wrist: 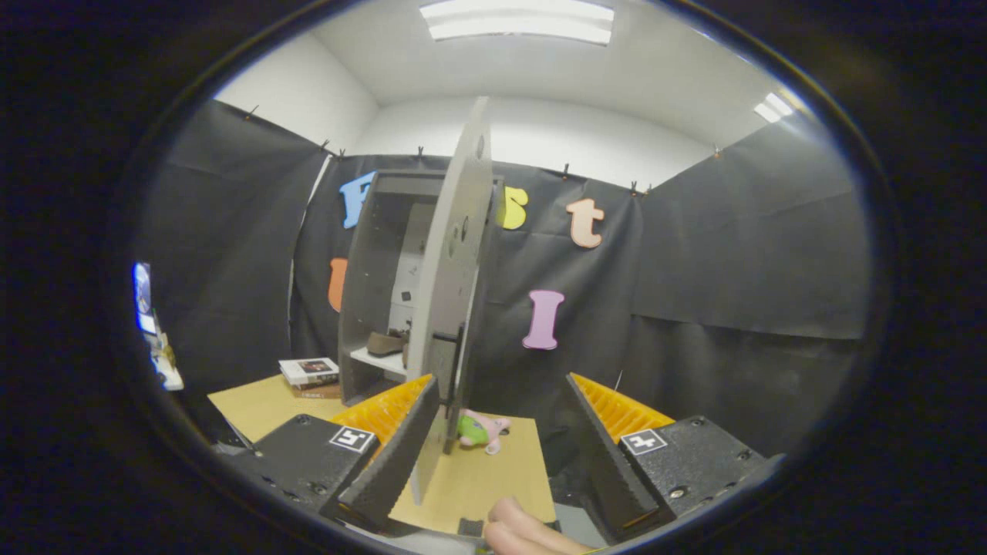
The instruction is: Open the shoe cabinet door, grab the shoes and put them into the shoe cabinet, then close the shoe cabinet door.
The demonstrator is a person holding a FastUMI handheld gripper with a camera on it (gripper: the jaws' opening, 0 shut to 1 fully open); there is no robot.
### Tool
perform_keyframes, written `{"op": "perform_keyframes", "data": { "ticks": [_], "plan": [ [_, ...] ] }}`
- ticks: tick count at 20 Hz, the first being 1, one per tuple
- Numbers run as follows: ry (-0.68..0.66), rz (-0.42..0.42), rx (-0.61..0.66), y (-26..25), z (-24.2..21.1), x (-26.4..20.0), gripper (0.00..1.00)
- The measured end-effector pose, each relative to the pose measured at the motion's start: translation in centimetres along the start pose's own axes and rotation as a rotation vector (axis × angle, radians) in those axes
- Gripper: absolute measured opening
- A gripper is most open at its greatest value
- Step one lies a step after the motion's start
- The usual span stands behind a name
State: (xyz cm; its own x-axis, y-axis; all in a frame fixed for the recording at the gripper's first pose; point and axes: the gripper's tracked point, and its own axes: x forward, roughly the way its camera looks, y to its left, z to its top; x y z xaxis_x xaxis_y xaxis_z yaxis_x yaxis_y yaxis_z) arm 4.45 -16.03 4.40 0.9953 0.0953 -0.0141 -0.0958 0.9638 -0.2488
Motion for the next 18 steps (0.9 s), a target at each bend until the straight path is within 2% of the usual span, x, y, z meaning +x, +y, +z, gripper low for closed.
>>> {"op": "perform_keyframes", "data": {
  "ticks": [3,8,14,18],
  "plan": [
    [0.085,-0.044,0.070,-4.6,-3.4,2.9,1.00],
    [0.108,-0.052,0.053,-9.6,-6.7,8.8,1.00],
    [0.071,0.080,0.096,-5.3,-5.3,12.5,1.00],
    [0.038,0.124,0.106,-1.6,-3.0,13.4,1.00]
  ]
}}
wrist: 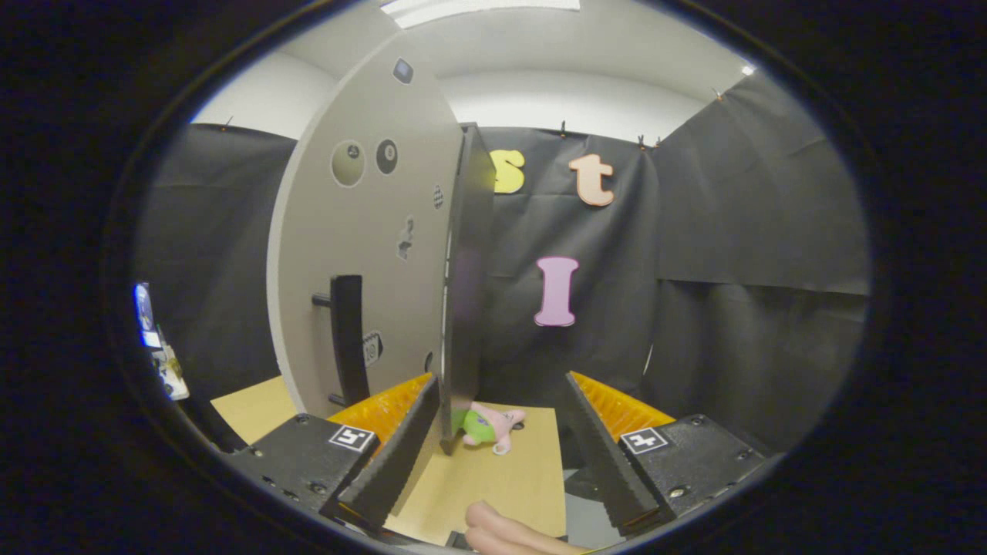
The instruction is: Open the shoe cabinet door, grab the shoes and put them into the shoe cabinet, then close the shoe cabinet door.
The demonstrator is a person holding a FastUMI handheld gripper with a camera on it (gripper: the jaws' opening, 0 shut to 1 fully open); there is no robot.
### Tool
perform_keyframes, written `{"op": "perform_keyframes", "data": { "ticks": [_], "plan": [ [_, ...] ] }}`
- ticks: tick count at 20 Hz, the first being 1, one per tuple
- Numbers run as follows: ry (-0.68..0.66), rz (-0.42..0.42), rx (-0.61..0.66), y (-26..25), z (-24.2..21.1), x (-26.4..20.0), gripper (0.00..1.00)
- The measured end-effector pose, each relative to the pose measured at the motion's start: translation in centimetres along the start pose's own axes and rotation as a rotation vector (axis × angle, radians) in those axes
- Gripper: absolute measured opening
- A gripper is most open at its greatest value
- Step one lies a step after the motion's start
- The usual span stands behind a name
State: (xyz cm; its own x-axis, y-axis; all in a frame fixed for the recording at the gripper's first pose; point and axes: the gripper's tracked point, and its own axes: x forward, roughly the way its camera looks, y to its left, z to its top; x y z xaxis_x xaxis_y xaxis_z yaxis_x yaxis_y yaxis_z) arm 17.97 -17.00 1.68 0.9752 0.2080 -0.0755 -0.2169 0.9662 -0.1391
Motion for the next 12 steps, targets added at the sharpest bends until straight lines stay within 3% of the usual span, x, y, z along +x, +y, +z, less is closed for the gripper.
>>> {"op": "perform_keyframes", "data": {
  "ticks": [3,5,7,10,12],
  "plan": [
    [0.020,-0.030,-0.022,1.6,-0.1,1.2,1.00],
    [0.046,0.013,-0.011,4.7,-1.0,1.9,1.00],
    [0.023,-0.025,0.019,5.4,-0.6,1.4,0.93],
    [0.021,-0.079,0.023,6.9,-0.6,1.4,0.92],
    [0.034,-0.066,0.032,9.0,-0.7,1.6,0.92]
  ]
}}
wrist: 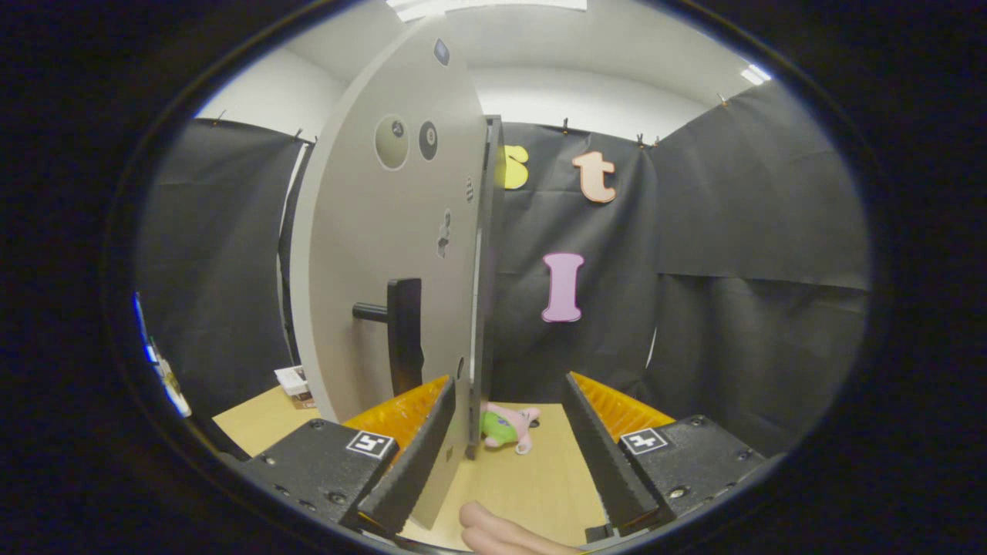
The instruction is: Open the shoe cabinet door, grab the shoes and put them into the shoe cabinet, then close the shoe cabinet door.
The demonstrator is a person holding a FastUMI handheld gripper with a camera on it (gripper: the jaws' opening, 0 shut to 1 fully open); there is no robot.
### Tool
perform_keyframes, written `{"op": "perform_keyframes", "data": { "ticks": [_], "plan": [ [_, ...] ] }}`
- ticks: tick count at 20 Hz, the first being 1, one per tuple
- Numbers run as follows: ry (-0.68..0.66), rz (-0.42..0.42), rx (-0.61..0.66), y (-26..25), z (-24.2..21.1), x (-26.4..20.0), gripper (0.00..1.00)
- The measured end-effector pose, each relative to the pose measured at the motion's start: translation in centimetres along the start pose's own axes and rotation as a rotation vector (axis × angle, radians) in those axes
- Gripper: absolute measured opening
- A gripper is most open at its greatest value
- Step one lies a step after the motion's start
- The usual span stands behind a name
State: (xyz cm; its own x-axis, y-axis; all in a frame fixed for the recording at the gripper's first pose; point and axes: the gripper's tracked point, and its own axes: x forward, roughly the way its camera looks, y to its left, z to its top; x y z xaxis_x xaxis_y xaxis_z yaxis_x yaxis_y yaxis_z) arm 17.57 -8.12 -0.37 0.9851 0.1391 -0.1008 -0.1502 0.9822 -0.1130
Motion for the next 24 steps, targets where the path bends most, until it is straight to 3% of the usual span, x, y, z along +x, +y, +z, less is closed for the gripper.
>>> {"op": "perform_keyframes", "data": {
  "ticks": [6,14,17,24],
  "plan": [
    [0.049,0.047,0.094,7.3,-0.5,1.0,0.92],
    [0.001,0.038,0.035,16.6,0.5,4.6,0.92],
    [-0.005,0.091,0.052,21.6,0.4,6.4,0.96],
    [-0.038,0.006,0.051,22.4,-2.2,1.2,0.99]
  ]
}}
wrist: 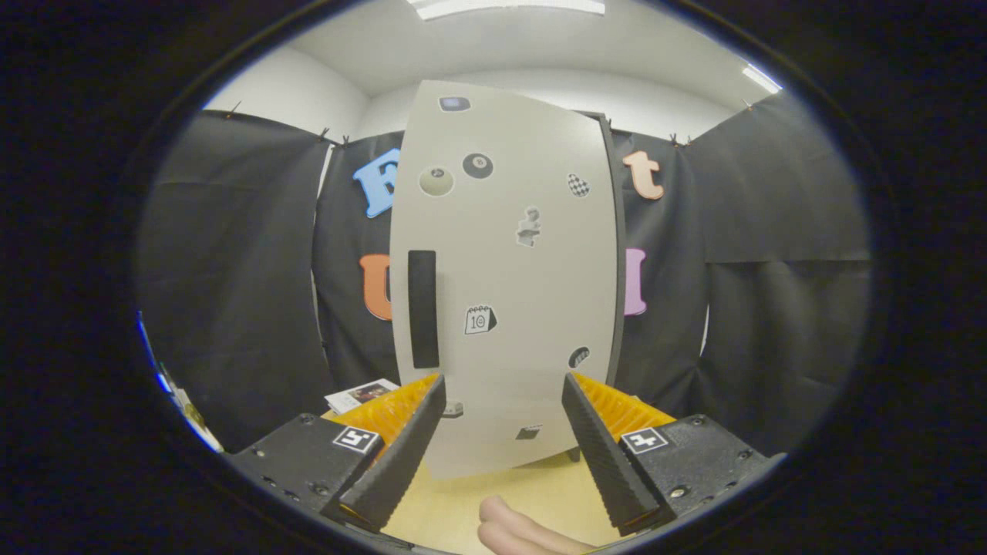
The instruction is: Open the shoe cabinet door, grab the shoes and put them into the shoe cabinet, then close the shoe cabinet door.
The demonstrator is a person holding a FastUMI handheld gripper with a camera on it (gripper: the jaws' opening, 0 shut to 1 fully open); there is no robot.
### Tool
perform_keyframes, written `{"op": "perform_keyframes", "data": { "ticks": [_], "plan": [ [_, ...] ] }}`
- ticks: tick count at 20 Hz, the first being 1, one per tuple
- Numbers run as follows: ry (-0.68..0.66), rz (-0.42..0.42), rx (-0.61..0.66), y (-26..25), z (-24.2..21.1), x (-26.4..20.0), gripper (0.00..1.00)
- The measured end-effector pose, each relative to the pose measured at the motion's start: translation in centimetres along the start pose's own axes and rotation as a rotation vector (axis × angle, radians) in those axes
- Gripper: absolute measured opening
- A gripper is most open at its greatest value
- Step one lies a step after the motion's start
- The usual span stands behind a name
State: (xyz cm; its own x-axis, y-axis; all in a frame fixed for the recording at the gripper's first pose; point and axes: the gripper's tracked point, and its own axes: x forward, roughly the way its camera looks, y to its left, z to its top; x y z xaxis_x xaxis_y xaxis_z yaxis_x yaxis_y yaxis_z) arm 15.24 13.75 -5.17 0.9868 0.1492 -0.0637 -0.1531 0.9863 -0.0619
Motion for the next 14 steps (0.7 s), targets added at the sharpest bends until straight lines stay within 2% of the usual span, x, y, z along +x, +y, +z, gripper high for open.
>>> {"op": "perform_keyframes", "data": {
  "ticks": [7,11,14],
  "plan": [
    [-0.018,-0.110,0.029,-2.5,-2.5,-8.1,0.99],
    [-0.030,-0.062,0.046,-2.4,-4.4,-12.2,0.99],
    [-0.075,-0.103,0.029,-4.1,-4.7,-15.0,0.99]
  ]
}}
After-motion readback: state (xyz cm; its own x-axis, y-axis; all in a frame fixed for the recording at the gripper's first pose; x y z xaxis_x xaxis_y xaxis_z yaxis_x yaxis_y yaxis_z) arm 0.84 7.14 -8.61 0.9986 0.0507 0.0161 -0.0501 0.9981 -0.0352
